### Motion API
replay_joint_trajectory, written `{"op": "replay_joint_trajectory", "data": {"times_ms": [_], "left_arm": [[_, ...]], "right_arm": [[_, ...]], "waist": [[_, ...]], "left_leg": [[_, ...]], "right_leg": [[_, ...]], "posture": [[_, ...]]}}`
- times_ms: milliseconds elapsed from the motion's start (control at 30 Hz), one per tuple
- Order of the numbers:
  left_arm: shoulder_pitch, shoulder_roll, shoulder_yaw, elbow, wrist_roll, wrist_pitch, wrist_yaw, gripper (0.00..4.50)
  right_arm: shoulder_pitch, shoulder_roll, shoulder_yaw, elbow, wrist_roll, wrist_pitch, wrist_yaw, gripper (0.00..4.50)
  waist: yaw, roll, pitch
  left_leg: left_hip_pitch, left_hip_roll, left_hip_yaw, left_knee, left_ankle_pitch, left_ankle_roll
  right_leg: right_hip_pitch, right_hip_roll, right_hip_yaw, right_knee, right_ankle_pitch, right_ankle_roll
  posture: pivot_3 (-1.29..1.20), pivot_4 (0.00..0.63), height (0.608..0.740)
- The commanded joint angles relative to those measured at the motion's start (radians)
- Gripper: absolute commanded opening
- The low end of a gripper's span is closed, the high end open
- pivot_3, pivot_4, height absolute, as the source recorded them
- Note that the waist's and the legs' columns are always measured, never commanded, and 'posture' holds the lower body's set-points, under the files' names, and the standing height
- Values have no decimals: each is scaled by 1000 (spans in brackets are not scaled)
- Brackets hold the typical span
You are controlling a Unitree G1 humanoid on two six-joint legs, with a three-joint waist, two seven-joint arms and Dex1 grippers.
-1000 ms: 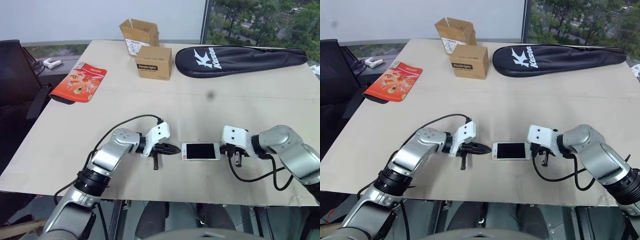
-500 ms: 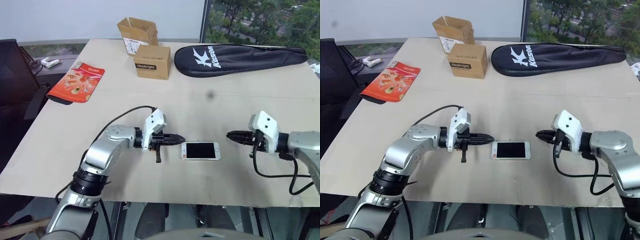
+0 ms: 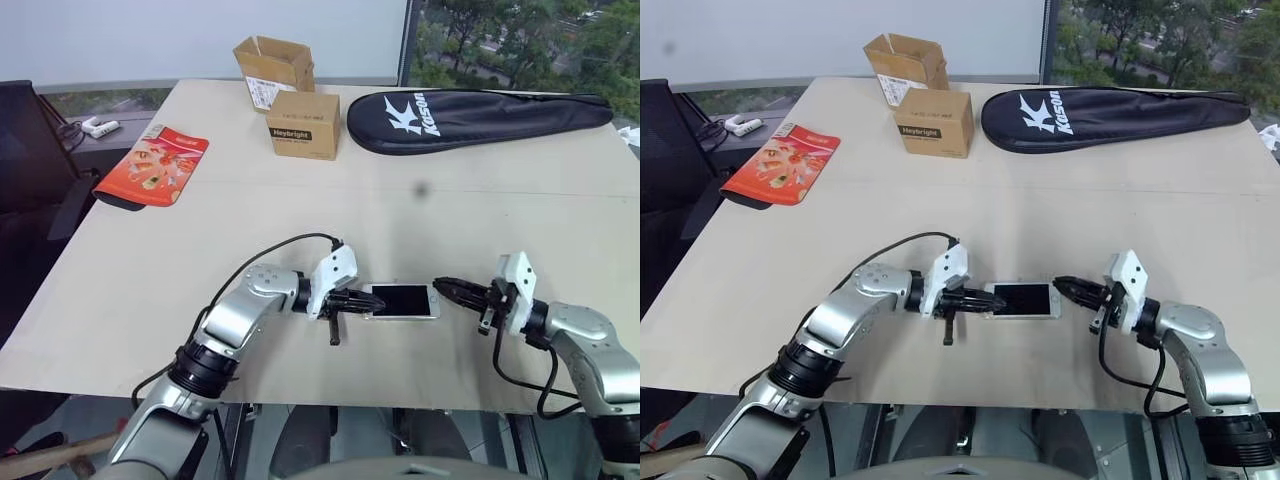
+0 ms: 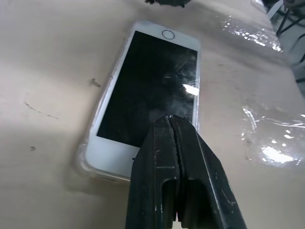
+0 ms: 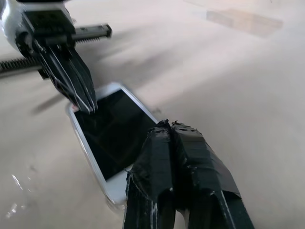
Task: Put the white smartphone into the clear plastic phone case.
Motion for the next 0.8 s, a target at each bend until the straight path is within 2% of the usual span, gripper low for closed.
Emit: {"op": "replay_joint_trajectory", "data": {"times_ms": [33, 267, 667, 800], "left_arm": [[7, 7, -19, 21, 33, -2, 14, 0], [13, 10, -22, 16, 41, -9, 18, 0], [6, -2, -22, 31, 60, -31, 17, 0], [7, -2, -22, 31, 64, -32, 16, 0]], "right_arm": [[-2, -11, 41, 49, -27, -52, 30, 115], [-24, -95, 162, 129, -175, -58, 22, 115], [-64, -224, 361, -22, -317, 268, -71, 115], [-75, -199, 342, -77, -266, 275, -79, 115]], "waist": [[0, 0, 0], [-11, 0, -5], [-11, -11, -30], [-11, -14, -33]], "left_leg": [[0, 0, 0, 0, 0, 0], [3, 0, 0, 0, 0, 0], [6, 0, -5, 0, 0, 0], [9, 2, -6, -1, 0, 0]], "right_leg": [[0, 0, 0, 0, 0, 0], [2, 0, 0, 0, -2, -3], [6, -1, -1, -1, -3, -3], [8, -1, -1, -1, -5, 0]], "posture": [[0, 150, 740], [0, 150, 740], [0, 150, 740], [0, 150, 740]]}}
